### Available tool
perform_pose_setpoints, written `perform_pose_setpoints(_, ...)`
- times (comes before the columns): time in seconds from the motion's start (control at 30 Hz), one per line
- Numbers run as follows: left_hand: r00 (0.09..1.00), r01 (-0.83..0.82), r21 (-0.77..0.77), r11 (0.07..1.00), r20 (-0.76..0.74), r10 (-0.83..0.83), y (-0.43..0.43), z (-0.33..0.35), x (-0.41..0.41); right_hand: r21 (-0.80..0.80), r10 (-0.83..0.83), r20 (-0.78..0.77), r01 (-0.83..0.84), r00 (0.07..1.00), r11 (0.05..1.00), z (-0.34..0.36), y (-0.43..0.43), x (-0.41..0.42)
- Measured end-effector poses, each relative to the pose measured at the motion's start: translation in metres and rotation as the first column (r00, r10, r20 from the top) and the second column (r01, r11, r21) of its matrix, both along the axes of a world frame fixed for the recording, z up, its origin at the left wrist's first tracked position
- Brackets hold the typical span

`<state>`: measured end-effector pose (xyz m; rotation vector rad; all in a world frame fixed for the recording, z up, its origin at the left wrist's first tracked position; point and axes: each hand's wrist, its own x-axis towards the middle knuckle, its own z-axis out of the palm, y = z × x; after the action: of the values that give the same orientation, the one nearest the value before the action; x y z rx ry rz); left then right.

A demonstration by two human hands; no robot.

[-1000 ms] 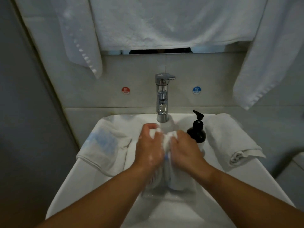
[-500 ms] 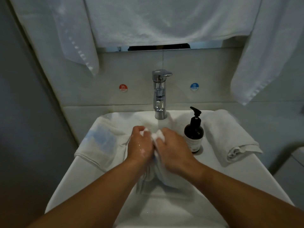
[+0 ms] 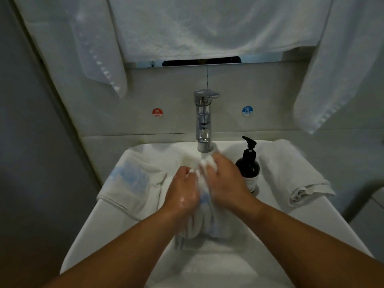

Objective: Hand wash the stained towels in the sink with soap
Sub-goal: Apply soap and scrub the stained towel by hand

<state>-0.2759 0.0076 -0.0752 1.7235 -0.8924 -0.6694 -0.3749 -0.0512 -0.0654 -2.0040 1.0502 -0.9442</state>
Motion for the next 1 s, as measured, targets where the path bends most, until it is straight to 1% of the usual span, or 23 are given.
perform_pose_setpoints(0.03, 0.999, 0.044, -0.051, 0.998, -0.008, -0.044, 0.001, 0.002, -0.004, 0.022, -0.064, 0.0, 0.064, 0.998, 0.998, -0.001, -0.007, -0.002)
perform_pose_setpoints(0.07, 0.996, 0.075, -0.108, 0.991, -0.036, -0.079, 0.003, 0.006, -0.008, 0.053, -0.11, -0.045, 0.112, 0.993, 0.992, -0.003, -0.012, -0.005)
perform_pose_setpoints(0.1, 0.993, 0.082, -0.156, 0.984, -0.066, -0.093, 0.003, 0.011, -0.011, 0.07, -0.121, -0.125, 0.13, 0.985, 0.989, -0.004, -0.014, -0.009)
perform_pose_setpoints(0.17, 0.997, 0.016, -0.176, 0.984, -0.075, -0.03, -0.002, 0.01, -0.005, 0.069, -0.042, -0.274, 0.063, 0.961, 0.996, -0.006, -0.006, -0.012)
perform_pose_setpoints(0.2, 0.998, -0.038, -0.145, 0.989, -0.051, 0.031, -0.005, 0.008, 0.0, 0.07, 0.018, -0.295, 0.002, 0.955, 0.998, -0.005, 0.001, -0.012)
perform_pose_setpoints(0.27, 0.992, -0.113, -0.059, 0.992, -0.069, 0.109, -0.007, 0.003, 0.008, 0.035, 0.111, -0.242, -0.105, 0.964, 0.994, -0.001, 0.015, -0.007)
perform_pose_setpoints(0.3, 0.989, -0.12, -0.034, 0.992, -0.09, 0.116, -0.005, 0.001, 0.009, 0.008, 0.126, -0.207, -0.127, 0.97, 0.992, 0.001, 0.017, -0.004)
perform_pose_setpoints(0.33, 0.99, -0.094, -0.019, 0.995, -0.105, 0.092, -0.002, 0.002, 0.007, -0.016, 0.103, -0.168, -0.108, 0.98, 0.994, 0.002, 0.014, -0.001)
perform_pose_setpoints(0.4, 0.997, 0.019, -0.038, 0.999, -0.08, -0.022, 0.003, 0.004, -0.003, -0.03, -0.01, -0.103, 0.007, 0.995, 1.0, 0.004, -0.001, -0.001)
perform_pose_setpoints(0.43, 0.995, 0.067, -0.081, 0.994, -0.063, -0.072, 0.005, 0.006, -0.008, -0.006, -0.066, -0.102, 0.066, 0.993, 0.998, 0.002, -0.009, -0.004)
perform_pose_setpoints(0.47, 0.991, 0.089, -0.139, 0.986, -0.091, -0.102, 0.005, 0.008, -0.01, 0.025, -0.098, -0.132, 0.102, 0.986, 0.994, -0.001, -0.014, -0.009)
perform_pose_setpoints(0.5, 0.985, 0.086, -0.187, 0.979, -0.13, -0.111, 0.005, 0.012, -0.012, 0.037, -0.087, -0.183, 0.095, 0.979, 0.995, -0.003, -0.015, -0.014)
perform_pose_setpoints(0.53, 0.986, 0.054, -0.208, 0.977, -0.142, -0.084, 0.002, 0.013, -0.01, 0.035, -0.048, -0.241, 0.058, 0.969, 0.998, -0.003, -0.012, -0.017)
perform_pose_setpoints(0.57, 0.994, 0.004, -0.2, 0.98, -0.107, -0.026, -0.002, 0.011, -0.005, 0.024, 0.003, -0.28, 0.004, 0.96, 1.0, -0.004, -0.006, -0.018)
perform_pose_setpoints(0.6, 0.998, -0.053, -0.167, 0.985, -0.049, 0.045, -0.006, 0.008, 0.001, 0.003, 0.055, -0.286, -0.056, 0.957, 0.998, -0.004, 0.0, -0.016)
perform_pose_setpoints(0.67, 0.994, -0.105, -0.083, 0.991, -0.003, 0.105, -0.007, 0.001, 0.01, -0.028, 0.139, -0.207, -0.148, 0.968, 0.989, -0.002, 0.011, -0.009)
perform_pose_setpoints(0.7, 0.996, -0.09, -0.052, 0.995, -0.004, 0.09, -0.006, -0.003, 0.012, -0.043, 0.153, -0.151, -0.161, 0.977, 0.986, 0.0, 0.012, -0.005)
perform_pose_setpoints(0.73, 0.998, -0.059, -0.035, 0.998, -0.019, 0.058, -0.004, -0.005, 0.012, -0.062, 0.13, -0.098, -0.137, 0.987, 0.989, 0.001, 0.009, -0.002)
perform_pose_setpoints(0.8, 0.998, 0.037, -0.064, 0.997, -0.055, -0.04, 0.0, -0.002, 0.004, -0.058, 0.015, -0.019, -0.017, 1.0, 0.998, 0.003, -0.004, -0.001)
perform_pose_setpoints(0.83, 0.994, 0.084, -0.095, 0.992, -0.062, -0.09, 0.001, 0.0, 0.0, -0.026, -0.043, -0.015, 0.043, 0.999, 0.999, 0.003, -0.011, -0.004)
perform_pose_setpoints(0.9, 0.981, 0.142, -0.2, 0.969, -0.103, -0.164, 0.002, 0.006, -0.005, 0.026, -0.101, -0.093, 0.104, 0.99, 0.994, 0.0, -0.02, -0.014)
perform_pose_setpoints(0.97, 0.966, 0.129, -0.284, 0.95, -0.179, -0.185, -0.001, 0.008, -0.003, 0.02, -0.066, -0.15, 0.07, 0.986, 0.997, -0.004, -0.02, -0.019)
perform_pose_setpoints(1.0, 0.962, 0.098, -0.304, 0.948, -0.216, -0.169, -0.002, 0.009, 0.001, 0.042, -0.028, -0.117, 0.033, 0.993, 0.999, -0.006, -0.019, -0.018)
